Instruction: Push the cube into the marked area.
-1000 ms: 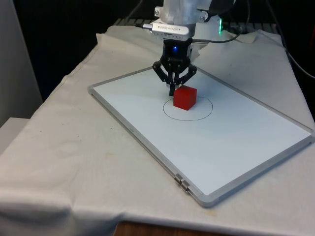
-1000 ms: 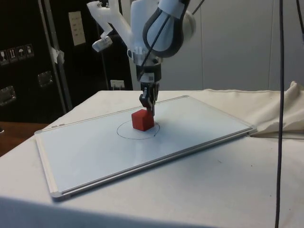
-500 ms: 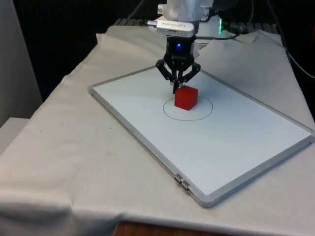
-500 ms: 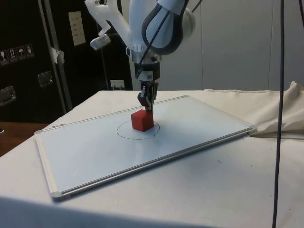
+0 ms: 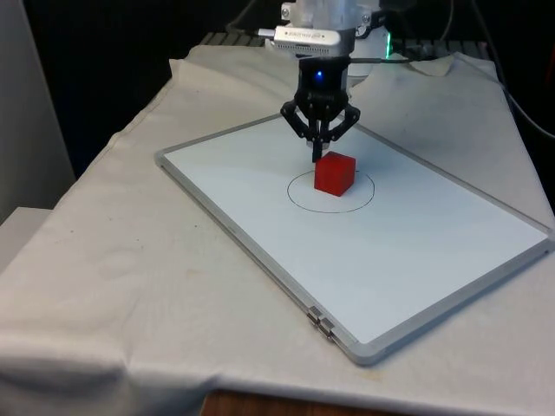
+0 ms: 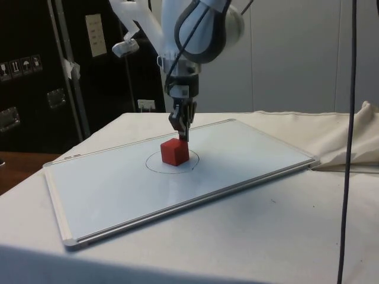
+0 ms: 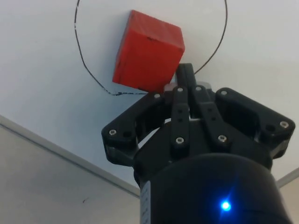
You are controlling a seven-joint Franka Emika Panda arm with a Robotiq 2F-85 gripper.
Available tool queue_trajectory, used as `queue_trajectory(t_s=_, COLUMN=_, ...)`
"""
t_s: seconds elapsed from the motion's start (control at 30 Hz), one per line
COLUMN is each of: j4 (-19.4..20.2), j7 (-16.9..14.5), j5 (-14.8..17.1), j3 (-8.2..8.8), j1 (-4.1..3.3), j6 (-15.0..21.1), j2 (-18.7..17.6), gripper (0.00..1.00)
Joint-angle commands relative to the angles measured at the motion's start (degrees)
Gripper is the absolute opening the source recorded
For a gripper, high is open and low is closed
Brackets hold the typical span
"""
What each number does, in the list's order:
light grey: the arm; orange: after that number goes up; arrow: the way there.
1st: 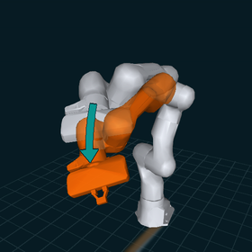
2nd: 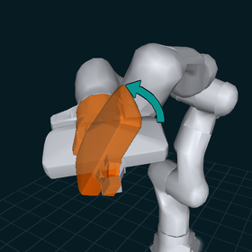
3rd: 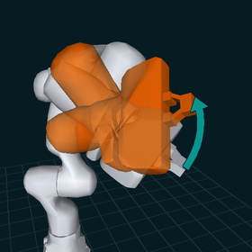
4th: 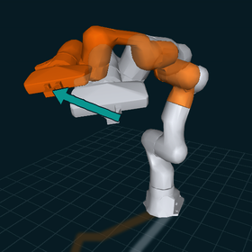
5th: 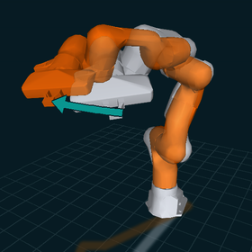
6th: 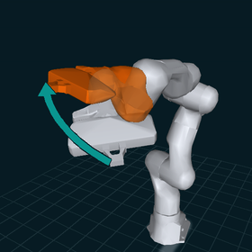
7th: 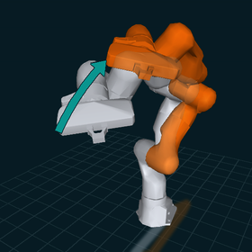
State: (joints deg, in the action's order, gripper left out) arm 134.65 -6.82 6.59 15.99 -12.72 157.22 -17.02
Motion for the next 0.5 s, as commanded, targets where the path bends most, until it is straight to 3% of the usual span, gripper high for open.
queue_trajectory(t_s=0.0, j4=-0.2, j7=-0.4, j5=0.3, j3=-0.17, j1=0.29, j6=-1.0, j2=0.7, gripper=0.00)
queue_trajectory(t_s=0.17, j4=-0.5, j7=0.2, j5=-0.9, j3=0.74, j1=-0.11, j6=-3.1, j2=3.1, gripper=0.00)
queue_trajectory(t_s=0.3, j4=-0.6, j7=-0.1, j5=-0.5, j3=0.40, j1=0.11, j6=-3.9, j2=4.1, gripper=0.00)
queue_trajectory(t_s=0.47, j4=-0.7, j7=0.3, j5=-2.2, j3=0.80, j1=0.06, j6=-6.8, j2=7.1, gripper=0.00)
